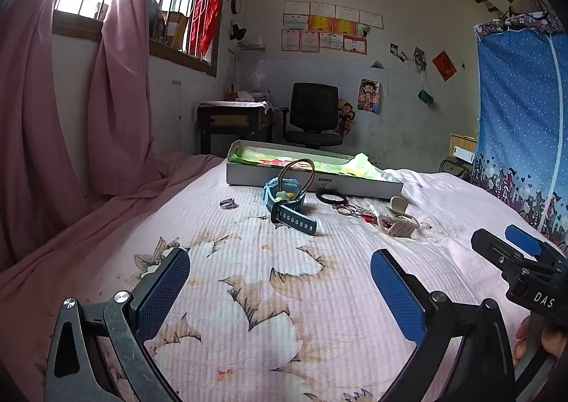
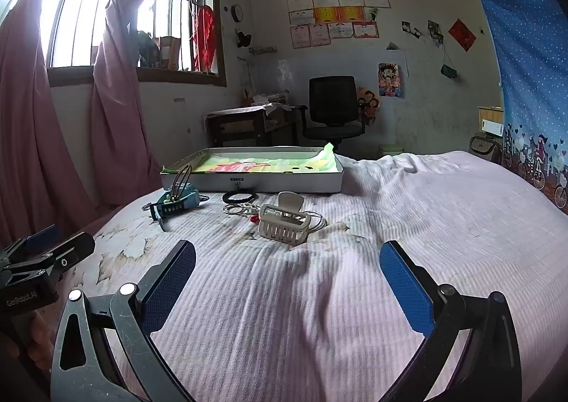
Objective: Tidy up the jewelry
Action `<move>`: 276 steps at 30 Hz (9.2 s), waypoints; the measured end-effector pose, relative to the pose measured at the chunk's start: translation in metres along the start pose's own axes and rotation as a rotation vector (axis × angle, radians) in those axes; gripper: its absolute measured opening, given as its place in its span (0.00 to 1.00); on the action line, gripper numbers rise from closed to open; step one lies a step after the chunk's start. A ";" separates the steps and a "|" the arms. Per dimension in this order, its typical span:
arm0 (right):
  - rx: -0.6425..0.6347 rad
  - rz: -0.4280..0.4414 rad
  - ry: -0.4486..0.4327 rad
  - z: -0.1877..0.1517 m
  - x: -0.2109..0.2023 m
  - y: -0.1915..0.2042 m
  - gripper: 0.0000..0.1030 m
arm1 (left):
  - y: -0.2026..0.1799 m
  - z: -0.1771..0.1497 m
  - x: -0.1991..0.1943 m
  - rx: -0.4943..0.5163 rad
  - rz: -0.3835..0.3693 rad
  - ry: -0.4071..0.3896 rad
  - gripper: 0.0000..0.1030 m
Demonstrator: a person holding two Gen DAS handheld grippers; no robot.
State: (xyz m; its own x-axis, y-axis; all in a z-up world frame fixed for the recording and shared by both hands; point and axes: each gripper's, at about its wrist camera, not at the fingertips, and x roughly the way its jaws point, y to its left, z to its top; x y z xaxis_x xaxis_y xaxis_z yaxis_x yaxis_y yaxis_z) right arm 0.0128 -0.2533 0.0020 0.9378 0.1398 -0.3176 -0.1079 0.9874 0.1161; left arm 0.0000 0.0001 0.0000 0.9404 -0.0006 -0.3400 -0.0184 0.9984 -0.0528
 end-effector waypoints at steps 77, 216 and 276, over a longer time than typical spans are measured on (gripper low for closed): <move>0.009 0.005 0.001 0.000 0.002 -0.002 0.99 | -0.003 -0.001 -0.001 0.018 0.004 -0.001 1.00; 0.081 0.243 0.368 0.105 0.307 0.064 0.58 | 0.061 0.148 0.276 -0.107 -0.228 0.330 0.03; -0.101 0.091 0.077 0.053 0.088 0.011 0.99 | 0.029 0.049 0.113 0.020 -0.162 0.103 0.97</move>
State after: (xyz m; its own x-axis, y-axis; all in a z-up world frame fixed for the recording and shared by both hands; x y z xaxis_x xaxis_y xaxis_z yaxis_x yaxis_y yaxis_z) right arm 0.1112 -0.2337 0.0252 0.8951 0.2301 -0.3818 -0.2270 0.9724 0.0540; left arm 0.1226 0.0316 0.0059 0.8910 -0.1658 -0.4227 0.1376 0.9858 -0.0967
